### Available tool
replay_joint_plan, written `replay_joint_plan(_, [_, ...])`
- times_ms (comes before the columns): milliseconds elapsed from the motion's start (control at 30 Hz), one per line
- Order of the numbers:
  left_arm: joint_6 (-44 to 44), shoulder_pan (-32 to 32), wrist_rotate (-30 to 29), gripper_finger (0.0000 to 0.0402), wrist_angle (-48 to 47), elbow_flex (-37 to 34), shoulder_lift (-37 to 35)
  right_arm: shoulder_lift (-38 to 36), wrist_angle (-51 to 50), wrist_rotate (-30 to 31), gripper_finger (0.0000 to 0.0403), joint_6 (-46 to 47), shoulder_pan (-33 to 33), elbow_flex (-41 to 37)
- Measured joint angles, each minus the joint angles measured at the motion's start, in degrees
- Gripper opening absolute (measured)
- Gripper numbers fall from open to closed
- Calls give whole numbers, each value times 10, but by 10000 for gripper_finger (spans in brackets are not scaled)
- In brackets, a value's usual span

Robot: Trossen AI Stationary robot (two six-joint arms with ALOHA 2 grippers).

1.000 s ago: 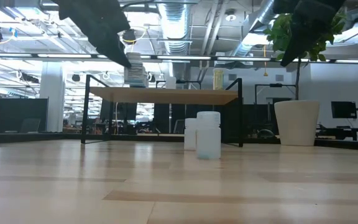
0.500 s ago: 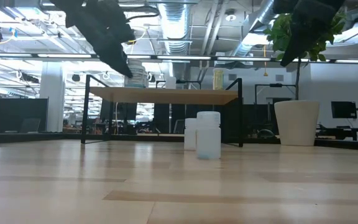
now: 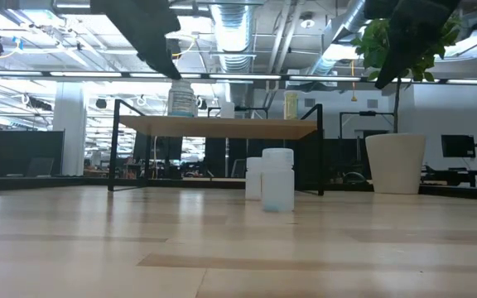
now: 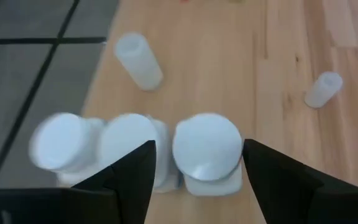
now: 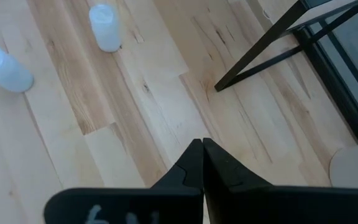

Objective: Pick and place medicine bottles onto shelf by color
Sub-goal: Put the white pill bottle on the shelf aligned with the other white pill bottles, then put the top transparent pill bottle on the shelf aligned with the other transparent pill bottle

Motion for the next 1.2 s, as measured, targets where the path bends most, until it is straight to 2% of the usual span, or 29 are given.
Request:
replay_joint_plan(200, [-10, -8, -6, 229, -47, 59, -3, 0, 14, 0, 16, 11, 1, 0])
replay_joint_plan(333, [-40, -35, 2, 229, -105, 80, -14, 0, 45, -2, 16, 20, 2, 0])
replay_joint_plan(400, [-50, -56, 4, 228, -143, 80, -23, 4, 71, -23, 16, 17, 7, 0])
replay_joint_plan(533, [-56, -110, 6, 228, -228, 80, -40, 36, 169, -71, 26, -48, 17, 0])
replay_joint_plan(700, [-92, -177, 5, 228, -244, 80, -56, 100, 289, -149, 80, -155, 15, 0])
replay_joint_plan(867, [-109, -230, -6, 228, -263, 80, -59, 168, 373, -152, 153, -203, -9, 2])
replay_joint_plan(1033, [-122, -263, -6, 228, -290, 68, -60, 232, 369, -151, 214, -184, -43, 33])
replay_joint_plan(1200, [-144, -277, -7, 228, -287, 12, -87, 294, 361, -151, 243, -200, -64, 75])
